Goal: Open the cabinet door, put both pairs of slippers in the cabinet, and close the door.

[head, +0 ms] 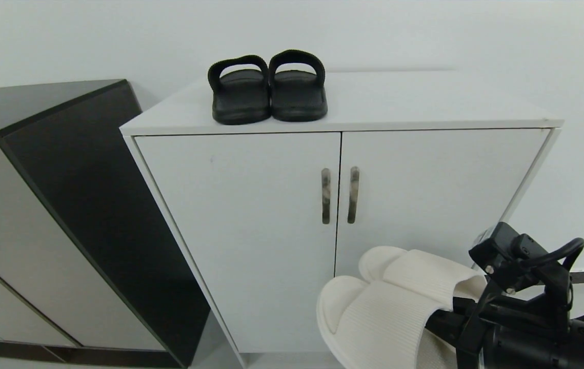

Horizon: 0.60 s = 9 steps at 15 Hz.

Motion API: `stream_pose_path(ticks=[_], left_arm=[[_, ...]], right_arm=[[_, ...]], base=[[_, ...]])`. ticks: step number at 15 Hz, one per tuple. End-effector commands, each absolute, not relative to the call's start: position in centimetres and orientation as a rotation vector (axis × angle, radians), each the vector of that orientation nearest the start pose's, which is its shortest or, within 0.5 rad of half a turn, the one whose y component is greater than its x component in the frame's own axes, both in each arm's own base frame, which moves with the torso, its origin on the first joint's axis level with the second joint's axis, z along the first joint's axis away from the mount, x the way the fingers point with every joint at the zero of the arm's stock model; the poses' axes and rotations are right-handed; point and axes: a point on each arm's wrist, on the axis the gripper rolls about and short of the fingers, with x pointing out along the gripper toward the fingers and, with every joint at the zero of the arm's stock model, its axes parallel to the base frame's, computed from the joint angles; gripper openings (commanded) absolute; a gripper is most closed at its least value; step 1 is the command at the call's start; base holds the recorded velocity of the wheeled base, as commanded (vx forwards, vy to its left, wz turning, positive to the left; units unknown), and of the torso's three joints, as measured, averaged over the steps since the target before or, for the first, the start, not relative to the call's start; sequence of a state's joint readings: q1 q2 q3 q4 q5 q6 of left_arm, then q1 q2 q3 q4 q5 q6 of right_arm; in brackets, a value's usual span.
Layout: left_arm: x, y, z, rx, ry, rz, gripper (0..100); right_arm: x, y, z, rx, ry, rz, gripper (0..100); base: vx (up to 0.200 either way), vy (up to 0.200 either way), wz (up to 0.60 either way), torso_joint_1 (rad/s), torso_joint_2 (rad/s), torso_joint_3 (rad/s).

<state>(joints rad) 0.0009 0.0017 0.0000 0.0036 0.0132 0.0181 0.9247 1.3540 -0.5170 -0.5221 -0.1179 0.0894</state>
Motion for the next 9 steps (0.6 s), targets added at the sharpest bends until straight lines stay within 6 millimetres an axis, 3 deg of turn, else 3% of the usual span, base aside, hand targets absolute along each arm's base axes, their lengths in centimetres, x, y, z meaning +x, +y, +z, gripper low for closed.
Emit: stream_pose_path(ticks=[1, 5, 7, 8, 9], left_arm=[[-2.3, 0.0, 7.5, 0.017, 0.006, 0.015, 100], [-2.2, 0.0, 7.7, 0.025, 0.016, 0.017, 100], [-1.5, 0.1, 7.9, 0.091, 0.104, -0.009, 100], [-1.2, 0.1, 8.5, 0.111, 0.114, -0.023, 100], [-0.7, 0.0, 11.4, 0.067, 0.07, -0.058, 100]], right_arm=[[12.5, 16.2, 18.1, -0.08, 0.319, 0.787, 0], [12.6, 16.3, 18.0, -0.082, 0.324, 0.787, 0], [12.6, 16.2, 17.8, -0.086, 0.33, 0.786, 0], [12.5, 16.3, 17.7, -0.091, 0.333, 0.788, 0], [12.5, 16.2, 17.5, -0.103, 0.335, 0.79, 0]], base=[[0.0, 0.0, 0.0, -0.105, 0.47, 0.364], [0.0, 0.0, 0.0, -0.056, 0.45, 0.376], [0.0, 0.0, 0.0, -0.027, 0.38, 0.356], [0.0, 0.0, 0.0, -0.007, 0.19, 0.193], [0.0, 0.0, 0.0, 0.002, 0.12, 0.105]])
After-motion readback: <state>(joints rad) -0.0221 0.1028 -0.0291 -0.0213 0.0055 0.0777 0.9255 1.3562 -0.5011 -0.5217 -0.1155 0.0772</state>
